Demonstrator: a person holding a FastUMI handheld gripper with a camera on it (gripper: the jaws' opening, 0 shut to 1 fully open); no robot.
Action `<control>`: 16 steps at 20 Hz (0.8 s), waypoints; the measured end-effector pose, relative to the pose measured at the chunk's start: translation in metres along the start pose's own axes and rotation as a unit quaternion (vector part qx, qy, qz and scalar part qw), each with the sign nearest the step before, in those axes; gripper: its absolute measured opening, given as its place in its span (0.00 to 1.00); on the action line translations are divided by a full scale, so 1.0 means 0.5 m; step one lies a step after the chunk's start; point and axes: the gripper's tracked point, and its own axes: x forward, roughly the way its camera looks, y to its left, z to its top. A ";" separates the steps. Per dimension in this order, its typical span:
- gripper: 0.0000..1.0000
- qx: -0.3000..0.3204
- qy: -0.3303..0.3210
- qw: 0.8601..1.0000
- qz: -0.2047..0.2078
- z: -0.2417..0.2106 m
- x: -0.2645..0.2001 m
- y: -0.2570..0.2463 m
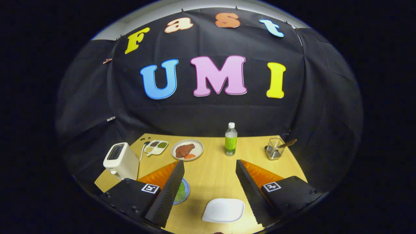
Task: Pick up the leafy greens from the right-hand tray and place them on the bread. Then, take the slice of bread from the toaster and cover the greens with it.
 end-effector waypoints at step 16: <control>0.99 -0.030 -0.110 0.993 -0.027 0.111 -0.167 -0.159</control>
